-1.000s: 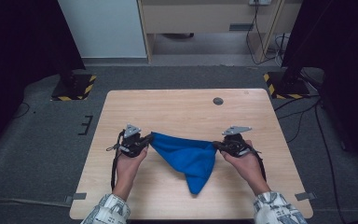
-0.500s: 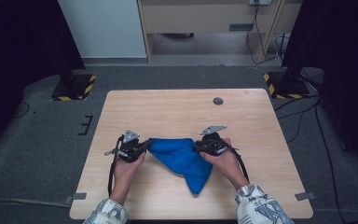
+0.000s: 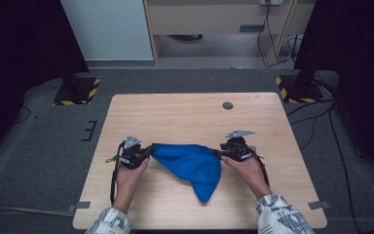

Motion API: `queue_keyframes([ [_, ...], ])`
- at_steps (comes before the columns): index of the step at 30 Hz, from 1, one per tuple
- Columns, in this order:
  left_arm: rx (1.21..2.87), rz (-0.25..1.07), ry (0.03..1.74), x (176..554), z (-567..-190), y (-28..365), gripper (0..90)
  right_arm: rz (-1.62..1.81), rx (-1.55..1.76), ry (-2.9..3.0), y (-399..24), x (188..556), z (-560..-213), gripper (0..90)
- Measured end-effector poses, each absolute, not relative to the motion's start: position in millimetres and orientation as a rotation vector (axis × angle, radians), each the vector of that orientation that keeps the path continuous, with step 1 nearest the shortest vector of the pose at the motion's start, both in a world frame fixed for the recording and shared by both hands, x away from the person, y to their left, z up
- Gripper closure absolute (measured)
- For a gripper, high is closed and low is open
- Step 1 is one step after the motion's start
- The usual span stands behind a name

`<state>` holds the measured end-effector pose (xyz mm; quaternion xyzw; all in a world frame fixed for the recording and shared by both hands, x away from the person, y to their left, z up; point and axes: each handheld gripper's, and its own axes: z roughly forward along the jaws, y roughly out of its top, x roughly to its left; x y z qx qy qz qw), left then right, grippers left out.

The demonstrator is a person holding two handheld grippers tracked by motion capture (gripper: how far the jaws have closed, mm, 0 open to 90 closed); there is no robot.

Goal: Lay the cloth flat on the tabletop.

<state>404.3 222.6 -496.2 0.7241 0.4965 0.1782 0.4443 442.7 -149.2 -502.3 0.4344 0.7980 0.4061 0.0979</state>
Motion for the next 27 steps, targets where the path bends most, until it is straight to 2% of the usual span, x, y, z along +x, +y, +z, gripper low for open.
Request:
queue_keyframes([
  [3, 1.797, 0.440, 1.231, 404, -497, 223, 87.7, 1.220, 1.293, 2.429, -145, 442, -511, 50.7],
  [5, 1.791, 0.439, 1.231, 404, -497, 223, 87.6, 1.212, 1.286, 2.443, -142, 443, -516, 53.4],
  [7, 1.782, 0.438, 1.230, 403, -496, 223, 87.6, 1.251, 1.295, 2.428, -142, 443, -517, 61.5],
  [11, 1.761, 0.434, 1.234, 403, -494, 225, 87.6, 1.304, 1.244, 2.418, -143, 442, -514, 83.3],
  [13, 1.759, 0.430, 1.233, 402, -493, 226, 87.6, 1.329, 1.251, 2.399, -147, 441, -508, 87.3],
  [18, 1.739, 0.422, 1.206, 399, -481, 223, 87.7, 1.343, 1.225, 2.375, -157, 435, -494, 87.2],
  [27, 1.724, 0.417, 1.131, 400, -450, 207, 87.7, 1.293, 1.126, 2.272, -185, 412, -426, 86.8],
])
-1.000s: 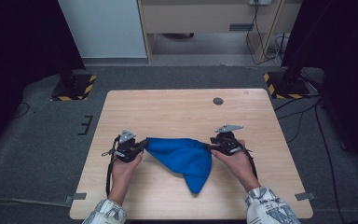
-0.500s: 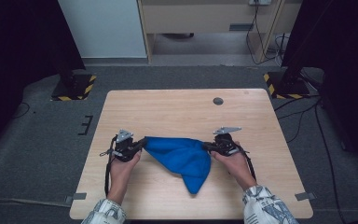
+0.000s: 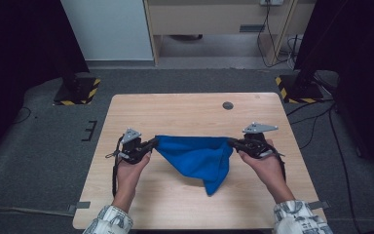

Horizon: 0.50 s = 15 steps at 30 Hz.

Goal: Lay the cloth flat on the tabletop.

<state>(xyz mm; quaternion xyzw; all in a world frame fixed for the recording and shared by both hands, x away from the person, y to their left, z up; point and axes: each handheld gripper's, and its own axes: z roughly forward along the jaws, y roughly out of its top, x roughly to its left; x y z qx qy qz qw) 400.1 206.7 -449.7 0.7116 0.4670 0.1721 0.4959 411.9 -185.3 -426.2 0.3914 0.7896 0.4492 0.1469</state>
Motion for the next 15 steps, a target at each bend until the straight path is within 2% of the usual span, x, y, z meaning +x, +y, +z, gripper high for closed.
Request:
queue_keyframes([
  [3, 1.751, 0.426, 1.121, 401, -444, 208, 87.6, 1.227, 1.094, 2.255, -184, 404, -411, 86.6],
  [5, 1.773, 0.422, 1.139, 404, -448, 211, 87.6, 1.178, 1.073, 2.279, -175, 403, -417, 86.0],
  [12, 1.780, 0.402, 1.223, 401, -477, 230, 87.5, 1.144, 1.102, 2.396, -131, 412, -481, 84.8],
  [15, 1.776, 0.397, 1.239, 398, -485, 238, 87.4, 1.107, 1.103, 2.433, -117, 415, -498, 81.3],
])
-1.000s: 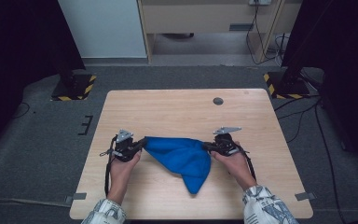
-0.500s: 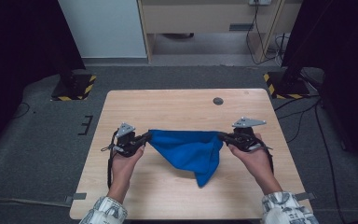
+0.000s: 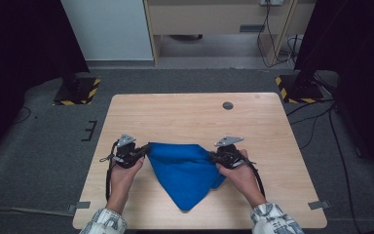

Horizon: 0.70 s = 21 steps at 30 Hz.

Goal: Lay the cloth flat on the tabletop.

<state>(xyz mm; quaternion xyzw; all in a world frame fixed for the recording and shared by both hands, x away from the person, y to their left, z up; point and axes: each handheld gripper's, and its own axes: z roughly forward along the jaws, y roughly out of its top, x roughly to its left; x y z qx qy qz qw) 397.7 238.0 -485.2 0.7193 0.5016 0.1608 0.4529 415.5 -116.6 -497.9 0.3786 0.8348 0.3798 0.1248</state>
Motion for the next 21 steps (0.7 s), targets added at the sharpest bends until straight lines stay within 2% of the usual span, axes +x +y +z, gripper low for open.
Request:
queue_keyframes([
  [4, 1.770, 0.403, 1.231, 395, -487, 241, 87.1, 1.093, 1.102, 2.447, -109, 418, -505, 65.6],
  [9, 1.766, 0.408, 1.227, 395, -487, 241, 86.9, 1.143, 1.082, 2.405, -119, 415, -491, 39.2],
  [13, 1.763, 0.413, 1.225, 395, -487, 240, 86.9, 1.173, 1.071, 2.377, -131, 413, -484, 26.6],
  [16, 1.760, 0.416, 1.227, 396, -487, 239, 87.0, 1.193, 1.113, 2.361, -140, 418, -482, 22.2],
  [18, 1.761, 0.416, 1.226, 396, -487, 239, 87.1, 1.203, 1.139, 2.347, -145, 422, -482, 22.3],
  [19, 1.762, 0.416, 1.225, 396, -487, 239, 87.1, 1.202, 1.164, 2.337, -148, 424, -482, 24.3],
  [21, 1.762, 0.417, 1.224, 395, -487, 239, 87.1, 1.204, 1.197, 2.324, -154, 429, -483, 34.5],
])
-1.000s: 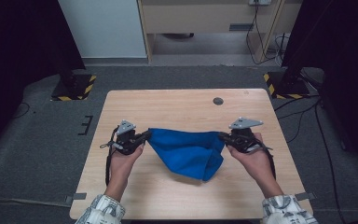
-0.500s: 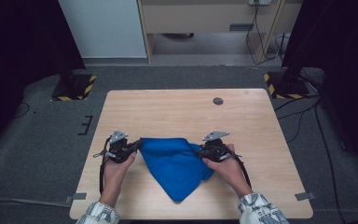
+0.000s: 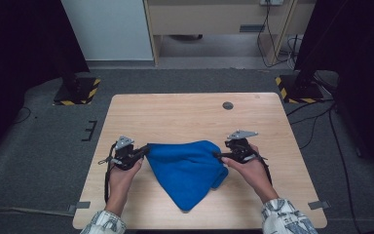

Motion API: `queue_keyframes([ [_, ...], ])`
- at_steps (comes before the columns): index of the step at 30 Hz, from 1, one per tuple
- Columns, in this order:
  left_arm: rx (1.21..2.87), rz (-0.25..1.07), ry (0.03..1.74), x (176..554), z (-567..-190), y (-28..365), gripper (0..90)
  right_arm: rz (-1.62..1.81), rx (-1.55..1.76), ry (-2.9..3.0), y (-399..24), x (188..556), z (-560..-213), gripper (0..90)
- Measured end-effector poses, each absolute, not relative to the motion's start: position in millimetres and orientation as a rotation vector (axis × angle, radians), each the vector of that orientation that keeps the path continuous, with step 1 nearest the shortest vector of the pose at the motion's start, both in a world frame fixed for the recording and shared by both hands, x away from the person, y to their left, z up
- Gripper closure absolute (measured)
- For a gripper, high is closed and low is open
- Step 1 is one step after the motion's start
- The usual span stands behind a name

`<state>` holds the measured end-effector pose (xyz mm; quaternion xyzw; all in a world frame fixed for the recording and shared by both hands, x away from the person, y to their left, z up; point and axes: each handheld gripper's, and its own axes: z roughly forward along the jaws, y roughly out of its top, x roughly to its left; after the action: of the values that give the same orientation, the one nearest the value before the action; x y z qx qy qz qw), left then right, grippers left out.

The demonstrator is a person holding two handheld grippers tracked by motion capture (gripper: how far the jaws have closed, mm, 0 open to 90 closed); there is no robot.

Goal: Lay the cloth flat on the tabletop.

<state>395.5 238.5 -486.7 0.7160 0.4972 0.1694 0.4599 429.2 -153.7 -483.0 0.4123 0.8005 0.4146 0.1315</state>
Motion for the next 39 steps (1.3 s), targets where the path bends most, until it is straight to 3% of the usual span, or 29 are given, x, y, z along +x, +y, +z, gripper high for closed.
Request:
queue_keyframes([
  [3, 1.762, 0.414, 1.223, 395, -487, 239, 87.1, 1.151, 1.251, 2.324, -158, 438, -490, 48.9],
  [6, 1.761, 0.412, 1.225, 395, -488, 239, 87.1, 1.110, 1.303, 2.328, -158, 445, -499, 56.8],
  [15, 1.759, 0.404, 1.230, 395, -492, 239, 87.1, 1.029, 1.347, 2.386, -144, 454, -523, 58.9],
  [20, 1.754, 0.397, 1.234, 395, -492, 240, 87.1, 1.096, 1.297, 2.401, -140, 452, -521, 86.0],
  [27, 1.727, 0.363, 1.245, 400, -492, 231, 86.9, 1.099, 1.284, 2.371, -155, 438, -506, 87.0],
  [34, 1.795, 0.352, 1.198, 405, -491, 192, 86.7, 1.115, 1.303, 2.305, -203, 408, -494, 84.3],
  [39, 1.798, 0.377, 1.176, 399, -486, 174, 86.6, 1.203, 1.278, 2.263, -212, 390, -493, 80.3],
])
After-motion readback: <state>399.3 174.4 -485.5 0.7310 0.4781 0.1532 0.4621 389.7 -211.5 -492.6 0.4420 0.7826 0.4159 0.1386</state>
